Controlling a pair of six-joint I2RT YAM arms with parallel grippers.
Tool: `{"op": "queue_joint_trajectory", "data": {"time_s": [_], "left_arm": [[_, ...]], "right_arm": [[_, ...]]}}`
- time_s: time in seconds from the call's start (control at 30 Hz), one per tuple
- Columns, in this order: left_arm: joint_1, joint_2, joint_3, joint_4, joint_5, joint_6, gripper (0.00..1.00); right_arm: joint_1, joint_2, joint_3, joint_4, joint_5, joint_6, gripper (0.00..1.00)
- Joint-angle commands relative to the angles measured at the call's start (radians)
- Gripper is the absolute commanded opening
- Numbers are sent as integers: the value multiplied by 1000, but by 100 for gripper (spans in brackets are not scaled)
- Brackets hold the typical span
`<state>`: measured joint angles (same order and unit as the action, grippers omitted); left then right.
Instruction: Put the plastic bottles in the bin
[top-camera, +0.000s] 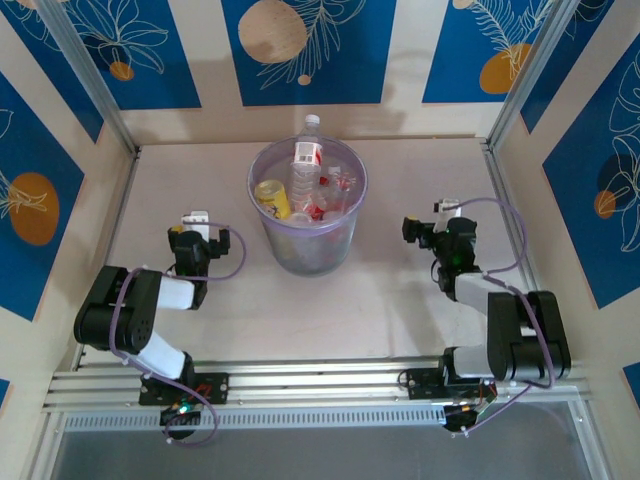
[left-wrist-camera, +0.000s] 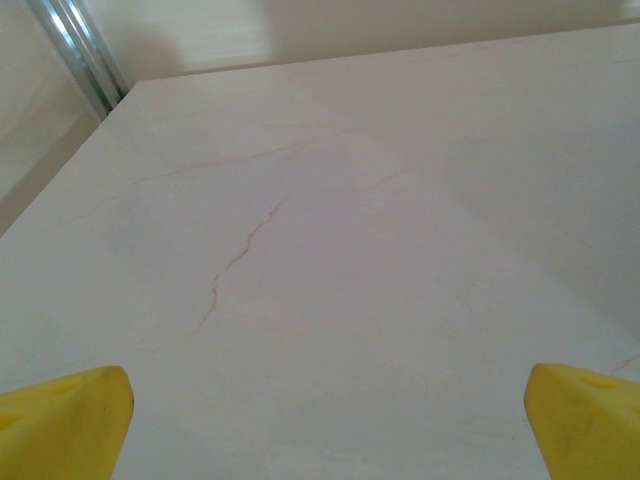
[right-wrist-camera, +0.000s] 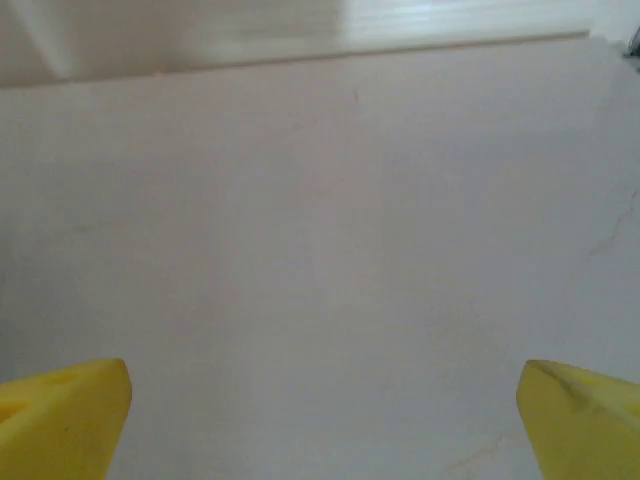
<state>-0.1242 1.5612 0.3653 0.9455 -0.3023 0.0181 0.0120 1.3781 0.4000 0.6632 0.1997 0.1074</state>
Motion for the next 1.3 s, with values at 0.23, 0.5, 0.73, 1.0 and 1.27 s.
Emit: {"op": "queue_joint_trajectory", "data": {"time_s": [0.23, 0.5, 0.73, 1.0, 1.27], "left_arm": [[13, 7, -11, 43, 15, 3, 100], [13, 7, -11, 43, 15, 3, 100], [14, 7, -11, 44, 15, 3, 100], [13, 7, -11, 43, 14, 3, 100], [13, 7, -11, 43, 15, 3, 100]], "right_arm": [[8, 131, -62, 270, 12, 19, 99], [-5, 142, -9, 190, -4, 27, 99], [6, 141, -18, 204, 3, 17, 99], [-9, 141, -5, 180, -33, 23, 99], [6, 144, 2, 171, -9, 10, 99]]}}
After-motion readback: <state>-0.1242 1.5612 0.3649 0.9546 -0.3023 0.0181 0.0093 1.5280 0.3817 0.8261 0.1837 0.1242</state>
